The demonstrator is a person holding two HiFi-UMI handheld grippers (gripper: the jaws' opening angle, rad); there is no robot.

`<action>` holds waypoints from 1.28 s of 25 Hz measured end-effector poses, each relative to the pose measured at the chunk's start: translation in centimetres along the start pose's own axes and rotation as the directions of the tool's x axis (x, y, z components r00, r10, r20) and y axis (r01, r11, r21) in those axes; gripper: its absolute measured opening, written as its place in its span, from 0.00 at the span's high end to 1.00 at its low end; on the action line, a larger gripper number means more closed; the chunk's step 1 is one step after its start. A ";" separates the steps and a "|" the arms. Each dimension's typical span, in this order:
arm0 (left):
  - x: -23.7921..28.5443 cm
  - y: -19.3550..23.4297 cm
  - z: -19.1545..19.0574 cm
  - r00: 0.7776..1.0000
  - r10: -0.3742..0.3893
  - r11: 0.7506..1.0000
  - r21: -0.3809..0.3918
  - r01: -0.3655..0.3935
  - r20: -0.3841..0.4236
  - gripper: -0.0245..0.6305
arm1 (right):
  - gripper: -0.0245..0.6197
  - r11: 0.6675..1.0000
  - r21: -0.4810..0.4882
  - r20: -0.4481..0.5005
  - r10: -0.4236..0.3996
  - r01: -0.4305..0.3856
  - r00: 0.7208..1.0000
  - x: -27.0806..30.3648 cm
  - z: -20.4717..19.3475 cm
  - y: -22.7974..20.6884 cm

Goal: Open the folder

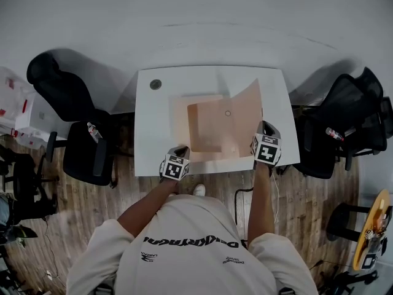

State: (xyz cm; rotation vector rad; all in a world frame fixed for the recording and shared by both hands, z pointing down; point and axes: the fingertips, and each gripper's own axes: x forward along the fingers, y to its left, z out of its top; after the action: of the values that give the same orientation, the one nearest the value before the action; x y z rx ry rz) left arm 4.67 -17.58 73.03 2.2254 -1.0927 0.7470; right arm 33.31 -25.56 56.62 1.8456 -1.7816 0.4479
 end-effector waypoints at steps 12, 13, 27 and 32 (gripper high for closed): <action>-0.1 0.1 0.1 1.000 -0.010 1.000 -0.025 0.010 0.005 0.97 | 0.96 1.000 -0.010 -0.032 -0.028 0.028 0.999 0.6 -0.8 -2.2; -0.1 0.1 0.1 1.000 -0.012 1.000 -0.027 0.012 0.006 0.97 | 0.96 0.999 -0.012 -0.036 -0.032 0.031 0.999 0.7 -0.9 -2.4; -0.1 0.1 0.2 1.000 -0.006 1.000 -0.029 0.006 0.009 0.97 | 0.95 0.998 0.020 -0.069 -0.054 0.055 0.996 1.4 -1.8 -4.8; -0.1 0.1 0.2 1.000 -0.005 1.000 -0.022 0.006 0.015 0.97 | 0.94 0.998 0.010 -0.091 -0.054 0.055 0.994 1.7 -2.1 -5.5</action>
State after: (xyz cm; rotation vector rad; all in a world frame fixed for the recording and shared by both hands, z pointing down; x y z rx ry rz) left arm 4.57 -17.69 72.88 2.2184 -1.0967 0.7136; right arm 39.17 -25.78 58.53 1.8481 -1.6683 0.5150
